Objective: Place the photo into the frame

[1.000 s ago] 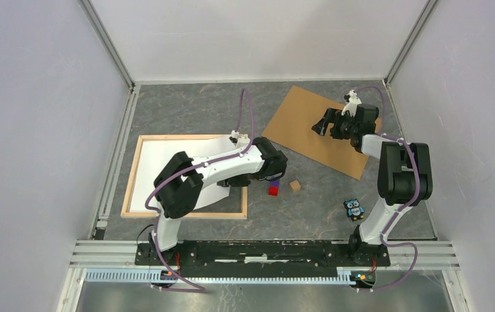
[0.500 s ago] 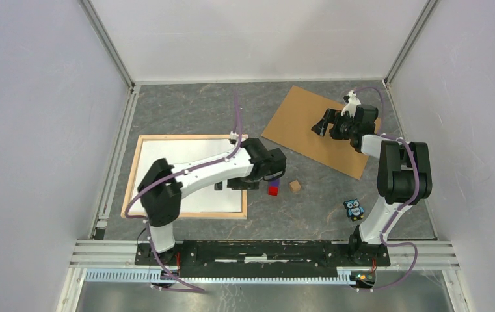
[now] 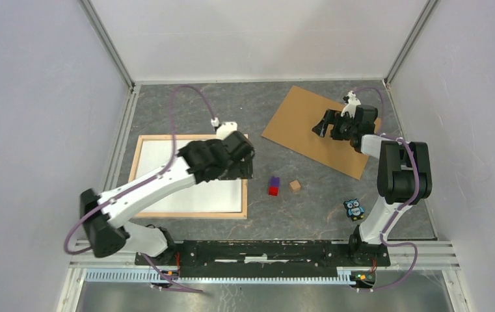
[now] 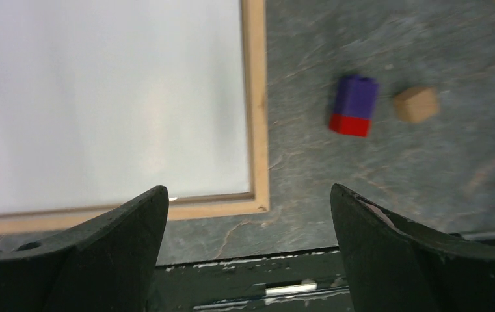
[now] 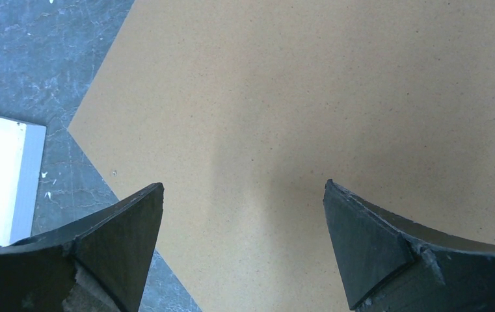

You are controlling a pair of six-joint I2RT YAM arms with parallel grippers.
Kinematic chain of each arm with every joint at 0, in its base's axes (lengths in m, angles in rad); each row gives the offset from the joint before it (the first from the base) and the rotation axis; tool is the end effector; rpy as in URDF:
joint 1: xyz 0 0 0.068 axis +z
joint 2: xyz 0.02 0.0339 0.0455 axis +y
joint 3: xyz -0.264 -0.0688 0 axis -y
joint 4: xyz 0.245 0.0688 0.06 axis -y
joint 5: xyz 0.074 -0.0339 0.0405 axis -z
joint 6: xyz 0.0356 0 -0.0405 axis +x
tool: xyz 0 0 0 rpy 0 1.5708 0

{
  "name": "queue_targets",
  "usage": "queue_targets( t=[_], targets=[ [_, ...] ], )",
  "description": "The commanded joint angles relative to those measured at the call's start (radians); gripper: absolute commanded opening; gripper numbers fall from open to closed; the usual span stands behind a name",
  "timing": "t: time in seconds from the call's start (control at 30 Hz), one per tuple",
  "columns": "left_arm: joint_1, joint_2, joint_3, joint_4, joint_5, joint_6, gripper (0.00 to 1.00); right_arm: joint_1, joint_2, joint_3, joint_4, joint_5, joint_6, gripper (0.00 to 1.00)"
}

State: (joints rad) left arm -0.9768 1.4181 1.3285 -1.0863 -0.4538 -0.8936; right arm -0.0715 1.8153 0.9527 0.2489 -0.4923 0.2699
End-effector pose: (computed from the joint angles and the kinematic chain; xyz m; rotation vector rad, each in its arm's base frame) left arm 0.1641 -0.2150 0.3144 -0.0116 2.5503 -0.0610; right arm 0.3752 -0.0100 0.1619 0.0893 2.1713 0.6495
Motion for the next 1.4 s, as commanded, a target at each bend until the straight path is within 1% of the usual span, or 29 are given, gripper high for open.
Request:
queue_targets(
  t=[0.0,0.1,0.17,0.2,0.27,0.3,0.33,0.4,0.47,0.6,0.7,0.8,0.9,0.97,1.03,1.07,1.17,1.23,1.37],
  targets=[
    [0.093,-0.188,-0.080,0.346,0.126,0.231,1.00,0.023,-0.002,0.021,-0.018,0.043,-0.043,0.98],
    [0.191,-0.254,-0.182,0.515,0.164,0.260,1.00,0.054,-0.004,0.039,-0.048,0.085,-0.067,0.98],
    [0.252,-0.266,-0.251,0.647,0.159,0.224,1.00,0.066,-0.010,0.053,-0.076,0.112,-0.085,0.98],
    [0.259,-0.266,-0.294,0.700,0.118,0.172,1.00,0.066,-0.017,0.055,-0.082,0.122,-0.090,0.98],
    [0.259,-0.240,-0.371,0.869,0.074,0.126,1.00,0.090,-0.034,0.056,-0.094,0.133,-0.099,0.98],
    [0.259,-0.211,-0.380,0.907,0.056,0.089,1.00,0.093,-0.043,0.063,-0.104,0.139,-0.105,0.98],
    [0.259,-0.162,-0.366,0.910,0.038,0.068,1.00,0.093,-0.047,0.072,-0.125,0.146,-0.109,0.98],
    [0.259,-0.041,-0.277,0.865,0.031,0.063,1.00,0.094,-0.063,0.090,-0.167,0.153,-0.120,0.98],
    [0.259,0.062,-0.200,0.846,0.052,0.114,1.00,0.094,-0.099,0.067,-0.185,0.171,-0.130,0.98],
    [0.266,0.166,-0.177,1.020,0.117,0.197,1.00,0.089,-0.190,-0.025,-0.209,0.259,-0.156,0.98],
    [0.297,0.265,-0.074,1.051,0.240,0.254,1.00,0.077,-0.275,-0.119,-0.195,0.351,-0.162,0.98],
    [0.328,0.386,0.055,1.005,0.322,0.262,1.00,0.007,-0.313,-0.171,-0.188,0.365,-0.149,0.98],
    [0.360,0.467,0.100,1.035,0.358,0.217,1.00,-0.060,-0.307,-0.189,-0.193,0.364,-0.119,0.98],
    [0.372,0.524,0.157,1.044,0.389,0.224,1.00,-0.099,-0.312,-0.223,-0.163,0.363,-0.099,0.98],
    [0.381,0.600,0.250,1.020,0.470,0.249,0.99,-0.131,-0.314,-0.256,-0.132,0.358,-0.079,0.98],
    [0.384,0.642,0.296,1.003,0.513,0.264,0.97,-0.142,-0.310,-0.267,-0.120,0.356,-0.068,0.98],
    [0.386,0.733,0.408,0.976,0.546,0.304,0.95,-0.158,-0.292,-0.276,-0.109,0.351,-0.056,0.98],
    [0.385,0.781,0.470,0.945,0.536,0.327,0.95,-0.161,-0.282,-0.269,-0.117,0.356,-0.058,0.98],
    [0.385,0.879,0.624,0.820,0.480,0.364,0.95,-0.163,-0.277,-0.262,-0.123,0.367,-0.056,0.98]
  ],
)
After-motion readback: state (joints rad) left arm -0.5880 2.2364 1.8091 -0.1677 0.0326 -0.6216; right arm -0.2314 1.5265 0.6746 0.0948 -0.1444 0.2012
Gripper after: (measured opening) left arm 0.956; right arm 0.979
